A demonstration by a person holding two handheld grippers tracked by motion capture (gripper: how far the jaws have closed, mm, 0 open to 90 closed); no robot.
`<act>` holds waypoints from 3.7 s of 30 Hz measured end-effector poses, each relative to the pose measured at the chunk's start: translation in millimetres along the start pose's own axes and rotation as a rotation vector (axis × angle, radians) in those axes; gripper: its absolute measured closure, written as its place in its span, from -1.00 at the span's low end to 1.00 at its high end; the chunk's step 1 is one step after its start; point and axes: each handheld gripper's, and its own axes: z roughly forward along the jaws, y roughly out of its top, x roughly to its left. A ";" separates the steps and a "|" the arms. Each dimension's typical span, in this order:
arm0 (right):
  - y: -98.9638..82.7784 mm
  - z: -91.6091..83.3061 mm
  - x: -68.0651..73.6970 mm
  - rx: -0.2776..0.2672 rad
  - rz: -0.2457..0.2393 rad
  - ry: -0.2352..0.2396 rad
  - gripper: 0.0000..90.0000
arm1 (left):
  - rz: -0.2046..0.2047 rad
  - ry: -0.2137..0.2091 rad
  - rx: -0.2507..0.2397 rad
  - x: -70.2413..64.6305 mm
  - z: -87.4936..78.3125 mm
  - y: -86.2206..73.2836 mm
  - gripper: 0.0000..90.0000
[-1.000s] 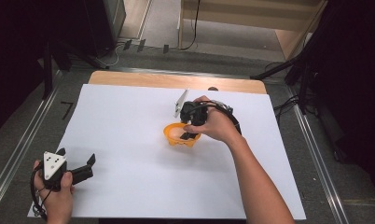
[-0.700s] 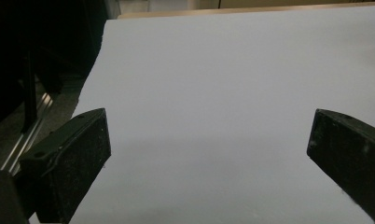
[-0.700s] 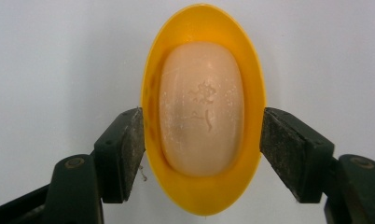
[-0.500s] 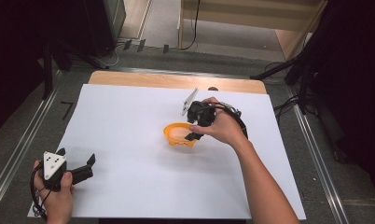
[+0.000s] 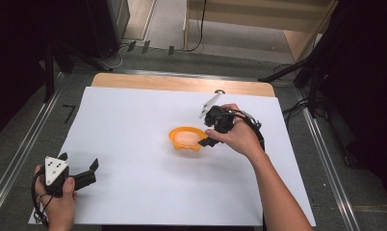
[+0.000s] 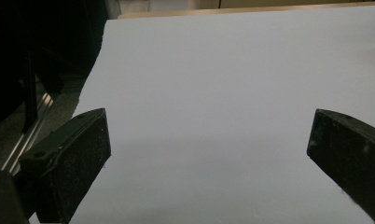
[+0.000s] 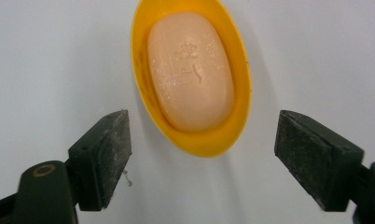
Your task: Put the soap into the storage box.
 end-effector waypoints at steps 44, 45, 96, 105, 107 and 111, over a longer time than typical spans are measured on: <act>-104.6 -10.5 28.0 -0.180 0.296 -0.097 -1.00 | 0.005 0.005 -0.002 -1.0 0.6 0.0 -1.00; -107.1 -10.8 28.4 -0.188 0.298 -0.102 -1.00 | 0.005 0.005 -0.002 -1.0 0.6 0.0 -1.00; -220.4 -21.6 62.5 -0.377 0.435 -0.208 -1.00 | 0.006 0.012 0.003 -1.6 0.6 0.1 -1.00; -242.4 -26.9 68.1 -0.419 0.468 -0.237 -1.00 | 0.008 0.013 0.003 -1.6 0.4 0.1 -1.00; -247.4 -27.9 70.2 -0.423 0.482 -0.246 -1.00 | 0.008 0.013 0.003 -1.6 0.4 0.1 -1.00; -254.5 -28.5 73.3 -0.430 0.487 -0.260 -1.00 | 0.007 0.013 0.002 -1.6 0.3 0.1 -1.00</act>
